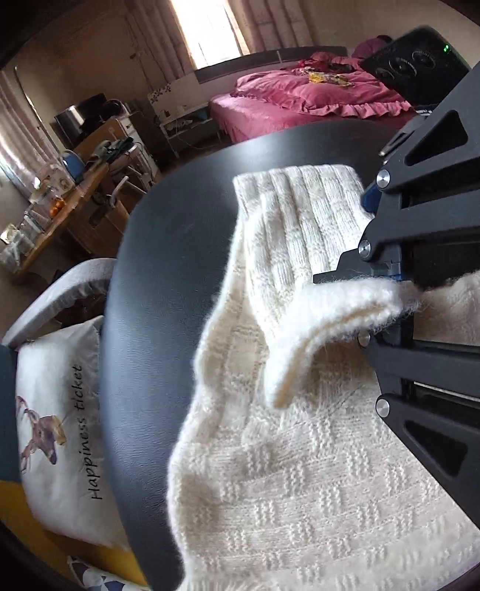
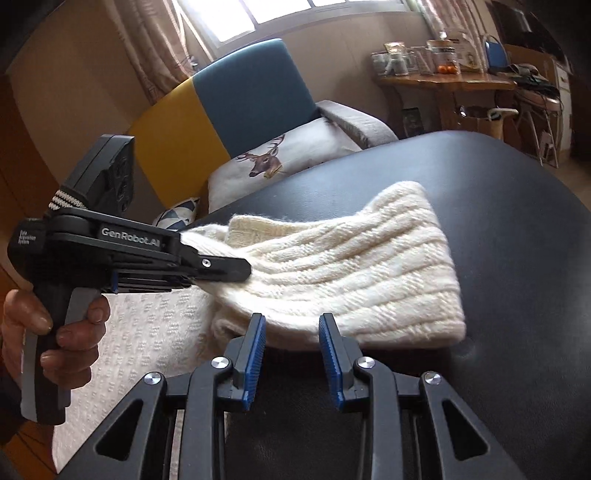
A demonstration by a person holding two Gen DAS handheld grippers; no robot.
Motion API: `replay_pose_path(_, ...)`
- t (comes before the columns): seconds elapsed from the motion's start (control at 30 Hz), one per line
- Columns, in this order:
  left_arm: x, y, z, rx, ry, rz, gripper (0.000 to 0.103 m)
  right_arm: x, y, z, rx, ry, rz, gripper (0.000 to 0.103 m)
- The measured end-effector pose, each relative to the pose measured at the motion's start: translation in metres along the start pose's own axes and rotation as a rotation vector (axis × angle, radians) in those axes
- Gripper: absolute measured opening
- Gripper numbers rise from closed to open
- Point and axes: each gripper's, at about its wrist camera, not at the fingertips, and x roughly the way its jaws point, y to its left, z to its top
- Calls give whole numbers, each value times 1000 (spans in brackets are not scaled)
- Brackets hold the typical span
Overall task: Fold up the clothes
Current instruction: 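Grasp the folded sleeve end with the right gripper while the left gripper grasps the cuff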
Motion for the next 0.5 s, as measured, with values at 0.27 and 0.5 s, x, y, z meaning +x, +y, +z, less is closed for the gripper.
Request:
replay_pose_path(0.27,-135,-22,45,26,-320,-85,7,-18,-54,-20,543,36,431,39)
replay_pose_path(0.5,-244,30,47,-21,-487,-25,7,14,-27,-24,829,25,824,90)
